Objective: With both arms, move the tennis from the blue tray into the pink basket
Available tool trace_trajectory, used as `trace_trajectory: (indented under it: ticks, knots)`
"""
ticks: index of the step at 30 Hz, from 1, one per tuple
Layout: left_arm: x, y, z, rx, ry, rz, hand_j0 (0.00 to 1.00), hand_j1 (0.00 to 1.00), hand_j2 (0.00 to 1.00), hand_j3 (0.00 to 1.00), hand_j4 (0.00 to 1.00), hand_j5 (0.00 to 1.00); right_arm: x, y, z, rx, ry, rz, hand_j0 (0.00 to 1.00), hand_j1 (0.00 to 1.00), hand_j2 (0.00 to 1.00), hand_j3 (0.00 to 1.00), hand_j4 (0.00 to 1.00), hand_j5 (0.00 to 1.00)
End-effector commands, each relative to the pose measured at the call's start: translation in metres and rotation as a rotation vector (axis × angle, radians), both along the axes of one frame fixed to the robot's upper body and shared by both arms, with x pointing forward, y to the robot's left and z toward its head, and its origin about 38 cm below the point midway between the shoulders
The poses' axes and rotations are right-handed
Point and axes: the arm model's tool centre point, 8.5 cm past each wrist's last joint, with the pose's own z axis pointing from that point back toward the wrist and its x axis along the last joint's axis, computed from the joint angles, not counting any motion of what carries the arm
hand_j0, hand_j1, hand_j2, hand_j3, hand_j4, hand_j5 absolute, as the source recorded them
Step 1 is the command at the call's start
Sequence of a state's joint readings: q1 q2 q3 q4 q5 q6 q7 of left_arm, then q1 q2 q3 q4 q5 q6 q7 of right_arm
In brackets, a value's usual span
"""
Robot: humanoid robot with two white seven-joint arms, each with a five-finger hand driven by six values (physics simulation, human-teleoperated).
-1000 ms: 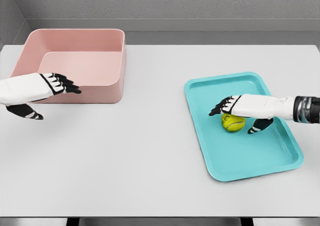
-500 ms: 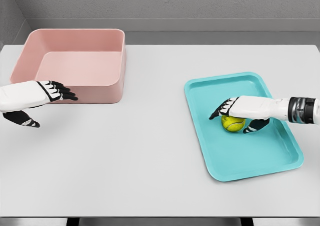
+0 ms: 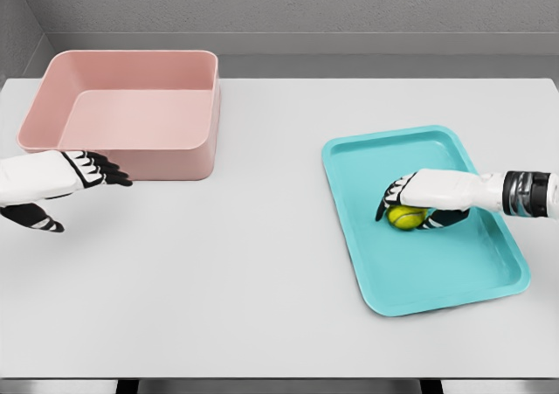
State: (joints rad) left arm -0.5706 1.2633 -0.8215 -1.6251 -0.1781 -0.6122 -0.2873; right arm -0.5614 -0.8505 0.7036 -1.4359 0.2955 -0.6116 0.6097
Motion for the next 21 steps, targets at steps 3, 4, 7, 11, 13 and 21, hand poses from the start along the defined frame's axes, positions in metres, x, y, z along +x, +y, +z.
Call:
trace_trajectory:
  ticks: [3,4,7,11,13,21]
  knots:
    - [-0.002,0.001,0.002,0.001,0.0,0.001,1.0,1.0,1.0,1.0,1.0,1.0,0.0,0.001,0.001,0.01,0.001,-0.001,0.52,0.52,0.52,0.52,0.52,0.52]
    - [-0.002,0.001,0.002,0.001,0.002,0.001,1.0,1.0,1.0,1.0,1.0,1.0,0.001,0.0,0.002,0.012,-0.001,-0.003,0.52,0.52,0.52,0.52,0.52,0.52]
    - [-0.002,0.001,0.002,0.004,0.003,0.001,1.0,1.0,1.0,1.0,1.0,1.0,0.002,0.002,0.006,0.02,-0.009,-0.001,0.52,0.52,0.52,0.52,0.52,0.52]
    - [-0.002,0.001,0.002,0.006,0.003,0.0,1.0,1.0,1.0,1.0,1.0,1.0,0.001,0.008,0.014,0.031,-0.028,0.019,0.52,0.52,0.52,0.52,0.52,0.52]
    - [-0.002,0.0,0.002,0.004,0.003,-0.002,1.0,1.0,1.0,1.0,1.0,1.0,0.0,0.011,0.018,0.034,-0.038,0.03,0.51,0.51,0.51,0.51,0.51,0.51]
    - [-0.003,-0.003,0.002,0.003,0.002,-0.012,1.0,1.0,1.0,1.0,1.0,1.0,-0.017,0.044,0.05,0.067,-0.128,0.155,0.49,0.49,0.49,0.49,0.49,0.49]
